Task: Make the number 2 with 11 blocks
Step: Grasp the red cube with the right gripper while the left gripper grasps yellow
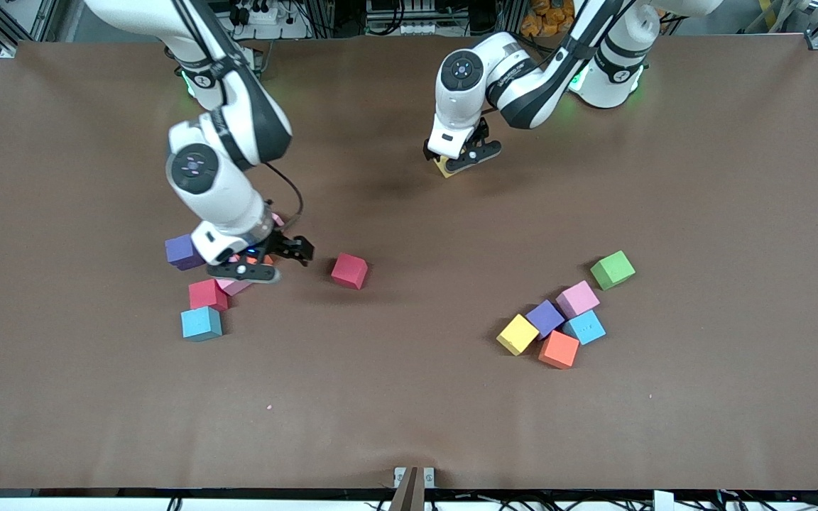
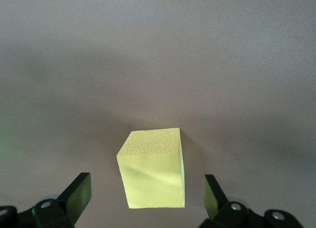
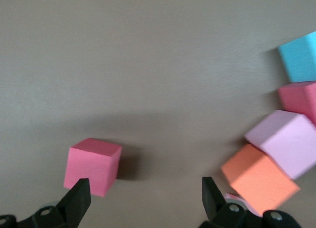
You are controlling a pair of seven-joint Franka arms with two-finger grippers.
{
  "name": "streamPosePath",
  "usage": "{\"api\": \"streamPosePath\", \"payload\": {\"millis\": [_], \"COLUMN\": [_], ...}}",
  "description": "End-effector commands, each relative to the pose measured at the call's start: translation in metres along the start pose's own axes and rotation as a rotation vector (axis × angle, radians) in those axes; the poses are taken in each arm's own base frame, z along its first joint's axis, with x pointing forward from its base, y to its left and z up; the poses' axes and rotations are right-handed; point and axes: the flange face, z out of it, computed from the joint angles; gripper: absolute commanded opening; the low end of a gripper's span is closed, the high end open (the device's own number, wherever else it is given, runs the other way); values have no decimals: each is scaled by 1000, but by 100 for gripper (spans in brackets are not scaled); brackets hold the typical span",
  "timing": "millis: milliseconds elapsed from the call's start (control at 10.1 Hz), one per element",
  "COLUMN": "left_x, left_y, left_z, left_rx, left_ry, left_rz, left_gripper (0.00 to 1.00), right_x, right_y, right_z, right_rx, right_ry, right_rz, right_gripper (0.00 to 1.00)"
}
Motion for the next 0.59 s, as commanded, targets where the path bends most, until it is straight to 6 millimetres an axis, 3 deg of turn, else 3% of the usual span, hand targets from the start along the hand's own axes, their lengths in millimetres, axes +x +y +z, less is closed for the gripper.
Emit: {"api": "streamPosePath", "payload": {"millis": [0,198,494], "left_x": [-12,-8,-7], "left_y": [4,4,4], "left_z": [14,18,37], "left_rx": [-8,-11,8], "left_ry": [-14,-20,-45], "left_rz": [-23,-47,-54], "left_gripper": [100,100,100], "right_x": [1,10,3], "right_y": [-21,-32,-66], "right_z": [32,54,72], "right_rx": [15,6,6], "right_ry": [10,5,7], "right_rz": [83,158,209], "right_gripper": [100,100,100]}}
